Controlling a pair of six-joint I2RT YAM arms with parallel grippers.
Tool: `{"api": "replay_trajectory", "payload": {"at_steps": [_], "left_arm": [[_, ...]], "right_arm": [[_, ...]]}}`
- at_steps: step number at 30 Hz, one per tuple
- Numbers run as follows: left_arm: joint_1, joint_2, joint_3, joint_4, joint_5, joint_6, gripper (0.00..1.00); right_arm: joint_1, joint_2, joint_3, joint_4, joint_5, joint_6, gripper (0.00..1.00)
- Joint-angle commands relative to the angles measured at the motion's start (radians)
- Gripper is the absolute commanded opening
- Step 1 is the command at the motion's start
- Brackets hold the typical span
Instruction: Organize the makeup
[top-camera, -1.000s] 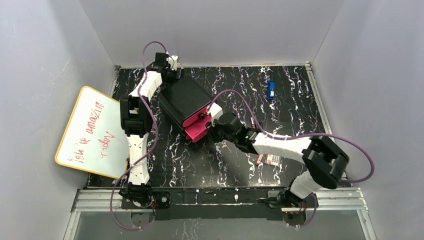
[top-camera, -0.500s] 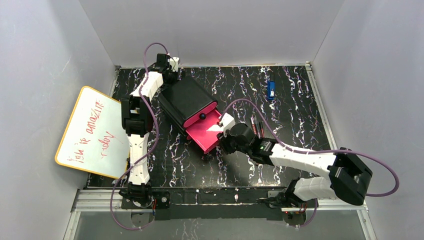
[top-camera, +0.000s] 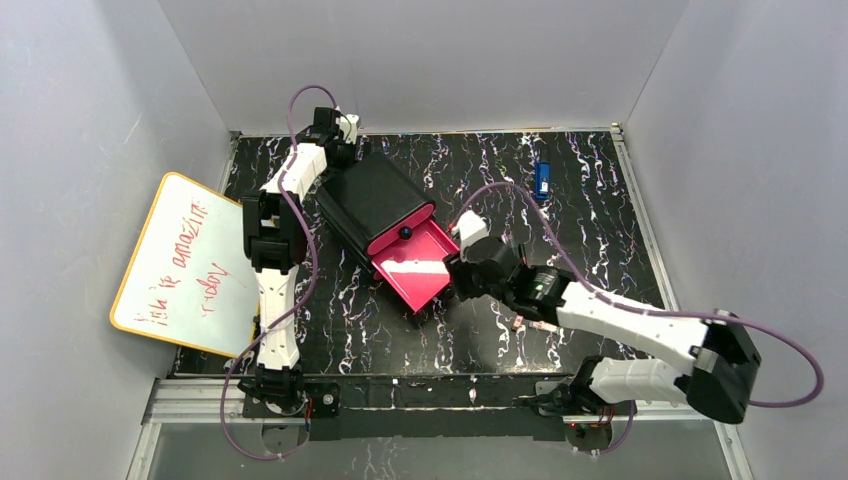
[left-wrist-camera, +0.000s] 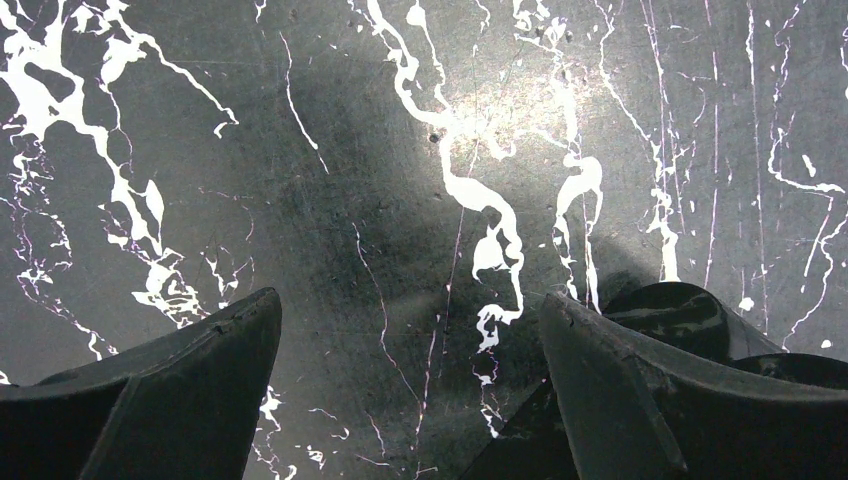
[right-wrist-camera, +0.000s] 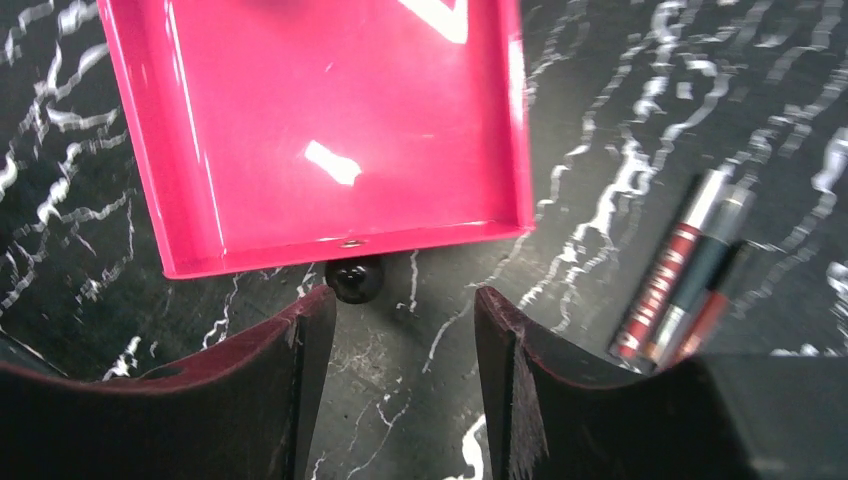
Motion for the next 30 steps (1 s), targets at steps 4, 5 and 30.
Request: {"api": "replay_trajectory", "payload": {"at_steps": [4,5,30], "left_arm": [[-0.015,-0.003,0.020,-0.043,0.015,0.011,0.98],[-0.016,-0.004,0.020,-0.043,0.016,0.011,0.98],[-0.024,-0.025,0.020,-0.037,0.040,0.000,0.98]], "right_arm": [[0.004,-0.124,0.201,-0.477,0.377,0.407,0.61],[0.002,-0.109,0.220,-0.560,0.407,0.516,0.62],[-0.330,-0.145,-0.147,-0.470,0.133,1.069,0.49]]}}
